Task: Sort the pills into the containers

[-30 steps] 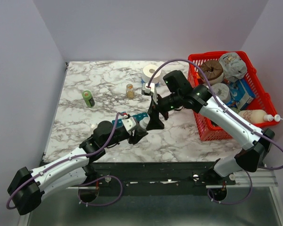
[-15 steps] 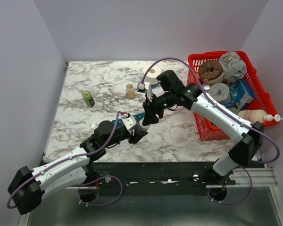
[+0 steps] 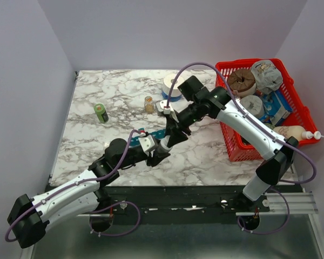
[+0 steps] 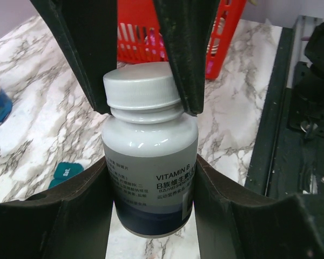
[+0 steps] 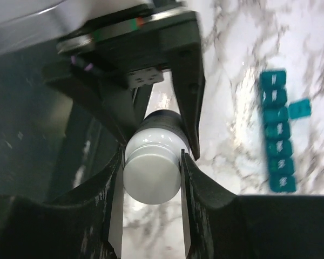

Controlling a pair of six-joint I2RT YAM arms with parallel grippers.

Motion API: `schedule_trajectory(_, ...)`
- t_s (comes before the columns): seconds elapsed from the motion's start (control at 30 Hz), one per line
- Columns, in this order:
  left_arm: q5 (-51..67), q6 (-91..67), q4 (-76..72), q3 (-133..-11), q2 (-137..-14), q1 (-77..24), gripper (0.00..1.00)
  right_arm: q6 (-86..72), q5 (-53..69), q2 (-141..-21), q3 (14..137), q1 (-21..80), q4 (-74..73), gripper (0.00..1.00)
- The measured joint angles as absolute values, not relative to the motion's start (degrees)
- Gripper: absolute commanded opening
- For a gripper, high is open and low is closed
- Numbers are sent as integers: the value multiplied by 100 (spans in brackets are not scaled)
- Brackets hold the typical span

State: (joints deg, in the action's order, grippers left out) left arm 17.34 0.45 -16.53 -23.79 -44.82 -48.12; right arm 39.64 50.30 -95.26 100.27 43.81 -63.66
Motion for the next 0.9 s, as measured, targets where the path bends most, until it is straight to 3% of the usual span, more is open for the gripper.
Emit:
schedule_trajectory(0.2,2198,246,-1315,-2493,-4453,-4818,0,6853,5395,-9236,9671,4423,-6851,31)
schedule_trajectory(0.33,2261,316,-1151,-2563,-4493,-4816,0,7793,5365,-9266,9734,4445,-7096,43)
schedule_trajectory(0.47,2237,340,-1035,-2574,-4501,-4792,0,7894,5325,-9522,10237,4449,-7465,79)
schedule_trajectory(0.5,2237,342,-1022,-2571,-4501,-4790,0,7795,5328,-9561,10320,4449,-7481,82)
schedule_trajectory(0.9,2228,344,-982,-2571,-4504,-4790,0,6040,5398,-8866,9518,4421,-6501,79)
